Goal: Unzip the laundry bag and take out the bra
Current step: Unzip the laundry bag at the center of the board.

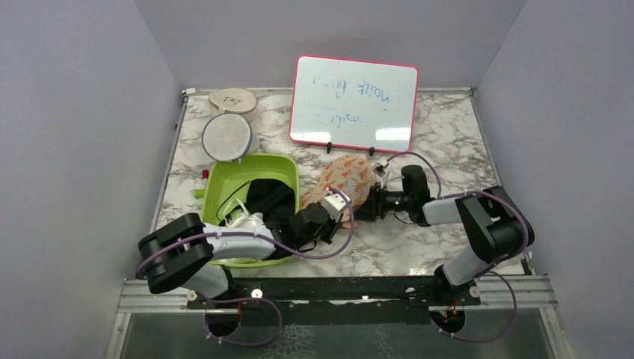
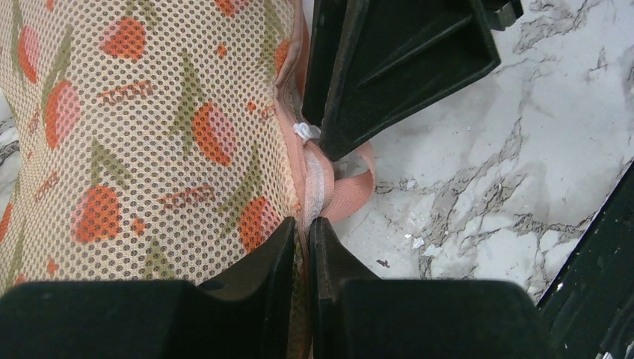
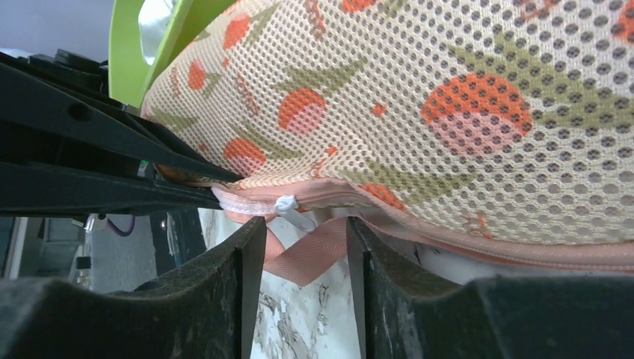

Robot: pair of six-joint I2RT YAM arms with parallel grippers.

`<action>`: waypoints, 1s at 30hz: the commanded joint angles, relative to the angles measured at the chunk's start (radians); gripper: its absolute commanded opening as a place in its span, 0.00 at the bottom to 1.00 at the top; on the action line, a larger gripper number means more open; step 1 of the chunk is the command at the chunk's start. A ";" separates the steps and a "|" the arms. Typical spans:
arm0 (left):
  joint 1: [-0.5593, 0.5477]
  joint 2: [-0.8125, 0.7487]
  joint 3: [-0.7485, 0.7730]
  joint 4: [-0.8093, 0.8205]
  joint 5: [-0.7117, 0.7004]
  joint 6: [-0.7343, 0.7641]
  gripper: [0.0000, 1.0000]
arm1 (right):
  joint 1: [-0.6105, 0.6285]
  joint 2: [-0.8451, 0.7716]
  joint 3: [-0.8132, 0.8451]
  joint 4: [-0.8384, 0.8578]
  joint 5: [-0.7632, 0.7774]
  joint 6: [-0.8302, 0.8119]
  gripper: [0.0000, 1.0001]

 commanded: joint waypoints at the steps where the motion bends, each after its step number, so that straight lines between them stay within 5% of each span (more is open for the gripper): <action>1: 0.004 -0.017 0.001 0.024 0.034 -0.015 0.00 | 0.004 0.063 0.020 0.112 -0.062 0.033 0.39; 6: 0.004 -0.011 0.003 0.024 0.037 -0.021 0.00 | 0.024 0.075 0.022 0.140 -0.075 0.042 0.33; 14: 0.005 -0.011 0.003 0.024 0.047 -0.028 0.00 | 0.028 0.062 0.001 0.186 -0.059 0.065 0.36; 30: 0.004 -0.011 -0.008 0.021 0.043 -0.024 0.00 | 0.028 -0.054 0.021 -0.049 0.043 0.031 0.08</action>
